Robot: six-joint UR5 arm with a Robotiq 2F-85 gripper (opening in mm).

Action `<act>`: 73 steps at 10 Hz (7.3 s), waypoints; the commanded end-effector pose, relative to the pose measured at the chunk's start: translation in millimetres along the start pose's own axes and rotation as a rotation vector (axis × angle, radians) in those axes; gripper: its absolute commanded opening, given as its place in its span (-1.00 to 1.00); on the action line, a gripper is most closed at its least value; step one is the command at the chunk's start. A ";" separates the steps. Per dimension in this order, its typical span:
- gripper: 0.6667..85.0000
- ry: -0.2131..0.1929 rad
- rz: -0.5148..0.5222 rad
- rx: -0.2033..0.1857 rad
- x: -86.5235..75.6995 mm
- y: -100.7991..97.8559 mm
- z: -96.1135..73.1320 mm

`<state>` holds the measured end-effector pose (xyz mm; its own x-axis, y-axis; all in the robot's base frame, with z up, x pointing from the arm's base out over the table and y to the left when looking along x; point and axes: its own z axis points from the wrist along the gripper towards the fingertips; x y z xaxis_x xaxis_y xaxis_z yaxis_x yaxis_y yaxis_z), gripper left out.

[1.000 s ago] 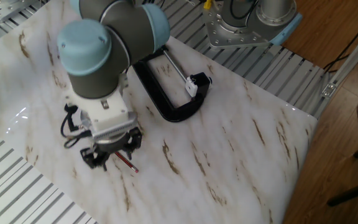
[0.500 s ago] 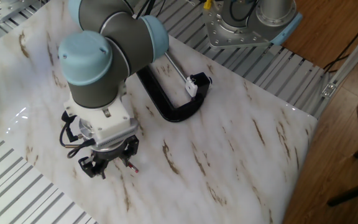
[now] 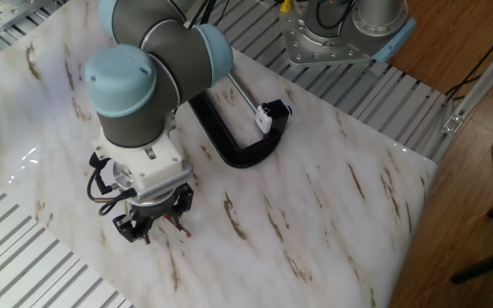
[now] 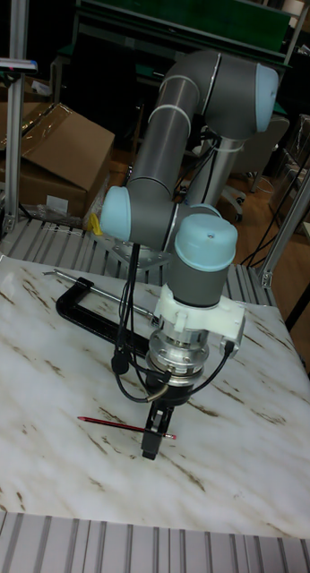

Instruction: Insert the pencil into the pencil sharpener

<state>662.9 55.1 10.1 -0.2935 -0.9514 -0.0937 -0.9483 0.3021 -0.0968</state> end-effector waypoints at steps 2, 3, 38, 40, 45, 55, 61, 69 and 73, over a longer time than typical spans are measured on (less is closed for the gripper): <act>0.23 -0.012 0.007 -0.012 4.6 10.6 0.1; 0.20 -0.012 0.010 -0.010 3.1 12.0 1.0; -0.99 0.075 0.978 0.009 20.8 -43.4 -65.5; -0.99 0.053 1.160 0.025 19.3 -55.6 -56.9; -0.99 0.101 1.263 0.038 30.0 -50.5 -57.8; -0.99 0.051 1.371 0.014 51.0 8.6 -88.3; -0.99 0.082 1.426 0.002 51.4 24.6 -111.0; -0.99 -0.059 1.419 0.066 58.6 65.2 -153.8; -0.99 -0.018 1.394 0.074 67.1 70.0 -153.6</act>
<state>560.1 4.0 147.0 -0.9766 0.1426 -0.1612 0.1385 0.9897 0.0363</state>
